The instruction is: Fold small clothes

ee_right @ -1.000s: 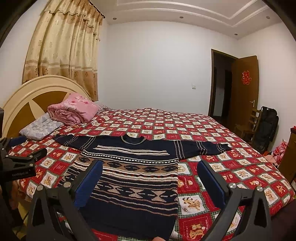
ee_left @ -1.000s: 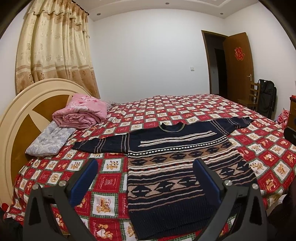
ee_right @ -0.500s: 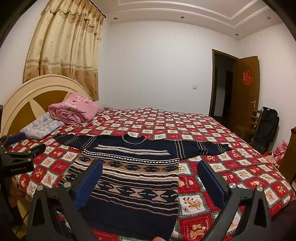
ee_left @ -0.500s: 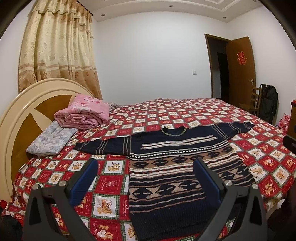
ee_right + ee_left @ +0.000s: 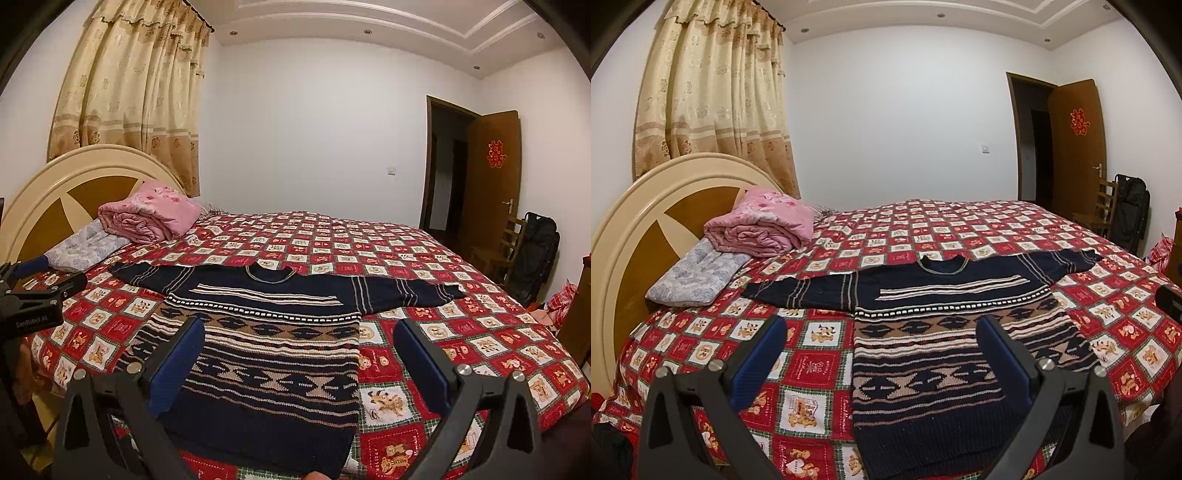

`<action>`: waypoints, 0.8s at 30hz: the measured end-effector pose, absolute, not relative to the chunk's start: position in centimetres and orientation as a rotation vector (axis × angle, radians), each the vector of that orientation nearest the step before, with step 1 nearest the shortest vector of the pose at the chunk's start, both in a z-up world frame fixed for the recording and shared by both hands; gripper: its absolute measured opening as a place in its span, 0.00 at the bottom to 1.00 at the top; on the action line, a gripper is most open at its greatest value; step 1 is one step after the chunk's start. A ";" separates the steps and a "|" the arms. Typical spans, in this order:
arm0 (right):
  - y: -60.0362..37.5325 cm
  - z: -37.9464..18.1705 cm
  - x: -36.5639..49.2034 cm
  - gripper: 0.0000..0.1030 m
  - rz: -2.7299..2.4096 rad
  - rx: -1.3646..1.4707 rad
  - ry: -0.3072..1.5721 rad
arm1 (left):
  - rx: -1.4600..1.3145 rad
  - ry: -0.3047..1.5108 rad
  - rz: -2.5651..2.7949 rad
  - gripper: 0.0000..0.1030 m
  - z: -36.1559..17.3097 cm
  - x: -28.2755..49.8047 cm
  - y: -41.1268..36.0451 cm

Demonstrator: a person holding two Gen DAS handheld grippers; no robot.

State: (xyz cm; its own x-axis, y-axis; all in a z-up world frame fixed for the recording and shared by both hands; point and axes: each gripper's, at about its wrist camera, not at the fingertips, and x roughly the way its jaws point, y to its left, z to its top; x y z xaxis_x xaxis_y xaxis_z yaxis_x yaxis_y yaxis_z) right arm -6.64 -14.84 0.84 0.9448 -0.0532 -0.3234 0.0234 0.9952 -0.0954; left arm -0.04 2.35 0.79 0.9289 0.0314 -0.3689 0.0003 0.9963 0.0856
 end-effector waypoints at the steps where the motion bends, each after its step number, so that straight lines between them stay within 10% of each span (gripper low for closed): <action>1: -14.7 0.8 -6.7 0.99 -0.038 -0.092 0.332 | 0.085 0.379 0.017 1.00 0.8 -0.1 2.3; 24: -15.1 0.2 -5.8 0.99 0.030 -0.067 0.358 | 0.080 0.398 0.010 1.00 -0.1 0.6 2.6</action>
